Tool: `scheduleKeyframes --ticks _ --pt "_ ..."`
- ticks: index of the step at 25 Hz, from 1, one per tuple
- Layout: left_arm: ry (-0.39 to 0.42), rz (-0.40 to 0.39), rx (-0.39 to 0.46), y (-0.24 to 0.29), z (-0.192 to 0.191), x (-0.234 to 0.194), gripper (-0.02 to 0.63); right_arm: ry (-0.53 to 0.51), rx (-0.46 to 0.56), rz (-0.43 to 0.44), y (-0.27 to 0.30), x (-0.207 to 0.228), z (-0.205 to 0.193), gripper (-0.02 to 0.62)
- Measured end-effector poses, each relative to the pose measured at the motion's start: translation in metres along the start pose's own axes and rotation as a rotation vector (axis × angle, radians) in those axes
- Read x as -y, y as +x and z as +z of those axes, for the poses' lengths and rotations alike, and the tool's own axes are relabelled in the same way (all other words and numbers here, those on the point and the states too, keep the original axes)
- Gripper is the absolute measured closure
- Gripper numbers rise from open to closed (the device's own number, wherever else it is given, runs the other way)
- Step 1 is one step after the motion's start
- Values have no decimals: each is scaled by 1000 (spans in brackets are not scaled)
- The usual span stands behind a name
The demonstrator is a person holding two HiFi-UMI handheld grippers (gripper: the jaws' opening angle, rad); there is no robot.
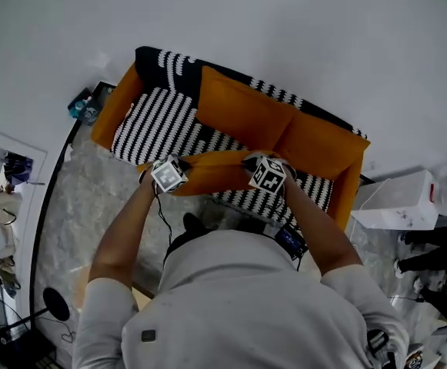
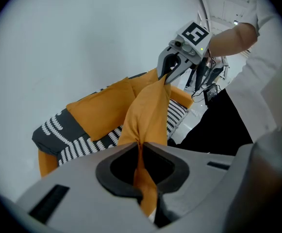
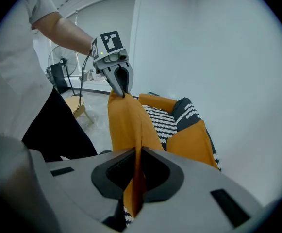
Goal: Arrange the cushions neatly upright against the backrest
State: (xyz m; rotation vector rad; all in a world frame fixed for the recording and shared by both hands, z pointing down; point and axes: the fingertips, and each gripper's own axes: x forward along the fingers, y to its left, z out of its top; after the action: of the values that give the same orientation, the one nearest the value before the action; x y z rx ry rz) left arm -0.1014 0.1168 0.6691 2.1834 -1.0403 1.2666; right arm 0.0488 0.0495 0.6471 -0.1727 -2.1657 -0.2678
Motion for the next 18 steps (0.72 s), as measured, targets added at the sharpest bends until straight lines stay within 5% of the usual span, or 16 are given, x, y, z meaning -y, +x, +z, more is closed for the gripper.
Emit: scheduleKeyframes --ticks 9,18 --pt "-4 26 0 -67 -92 -76 569 5 21 -17 63 -8 119 551" --pt "-28 60 -18 -105 -126 -135 569 -22 34 13 99 18 183 552"
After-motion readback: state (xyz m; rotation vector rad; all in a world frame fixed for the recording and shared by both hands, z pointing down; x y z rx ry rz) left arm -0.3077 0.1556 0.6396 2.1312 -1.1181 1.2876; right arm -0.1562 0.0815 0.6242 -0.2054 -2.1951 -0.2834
